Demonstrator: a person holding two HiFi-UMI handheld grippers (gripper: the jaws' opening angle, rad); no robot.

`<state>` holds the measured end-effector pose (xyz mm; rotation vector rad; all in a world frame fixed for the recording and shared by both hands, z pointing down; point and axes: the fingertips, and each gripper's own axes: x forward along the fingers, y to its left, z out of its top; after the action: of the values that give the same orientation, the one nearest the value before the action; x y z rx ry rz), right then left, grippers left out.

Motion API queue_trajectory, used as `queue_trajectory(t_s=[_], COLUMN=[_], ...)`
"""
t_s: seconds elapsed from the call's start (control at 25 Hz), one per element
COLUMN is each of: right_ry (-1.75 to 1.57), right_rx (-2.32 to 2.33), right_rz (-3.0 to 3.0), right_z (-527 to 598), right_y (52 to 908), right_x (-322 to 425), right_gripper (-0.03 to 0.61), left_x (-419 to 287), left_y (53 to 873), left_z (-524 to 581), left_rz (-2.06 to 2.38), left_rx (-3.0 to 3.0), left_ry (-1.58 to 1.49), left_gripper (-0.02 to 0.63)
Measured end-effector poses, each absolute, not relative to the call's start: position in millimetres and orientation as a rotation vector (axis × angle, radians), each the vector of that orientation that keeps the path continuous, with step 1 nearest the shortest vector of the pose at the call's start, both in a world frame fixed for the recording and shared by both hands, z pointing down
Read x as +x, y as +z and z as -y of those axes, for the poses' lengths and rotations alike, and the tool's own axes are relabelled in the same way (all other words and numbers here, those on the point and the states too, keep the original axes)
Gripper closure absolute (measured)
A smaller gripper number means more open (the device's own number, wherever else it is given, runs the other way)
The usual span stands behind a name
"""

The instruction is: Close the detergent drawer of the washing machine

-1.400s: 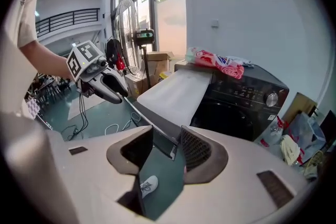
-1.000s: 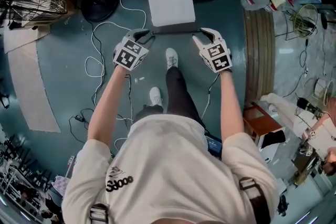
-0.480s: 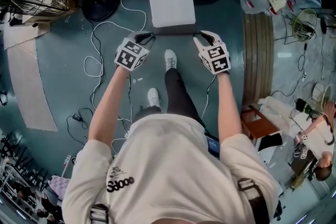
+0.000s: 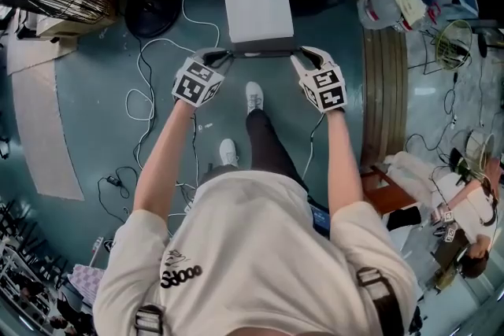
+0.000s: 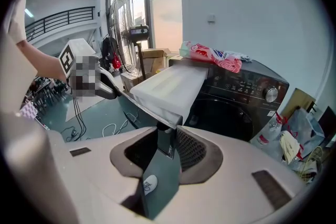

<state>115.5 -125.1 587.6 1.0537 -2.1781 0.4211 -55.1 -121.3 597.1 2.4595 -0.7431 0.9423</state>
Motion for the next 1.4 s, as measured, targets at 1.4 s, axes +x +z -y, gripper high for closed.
queue_trajectory(t_s=[1.4], right_ry=[0.475], right_rx=[1.127], right_rz=[2.199], right_z=[160.9], right_y=[600.3], right_x=[125.0], right_gripper=[0.439], left_x=[-47.8], left_y=[609.3], left_z=[155.4], left_rz=[0.790], left_rx=[2.387], left_ry=[0.856], left_gripper=[0.495])
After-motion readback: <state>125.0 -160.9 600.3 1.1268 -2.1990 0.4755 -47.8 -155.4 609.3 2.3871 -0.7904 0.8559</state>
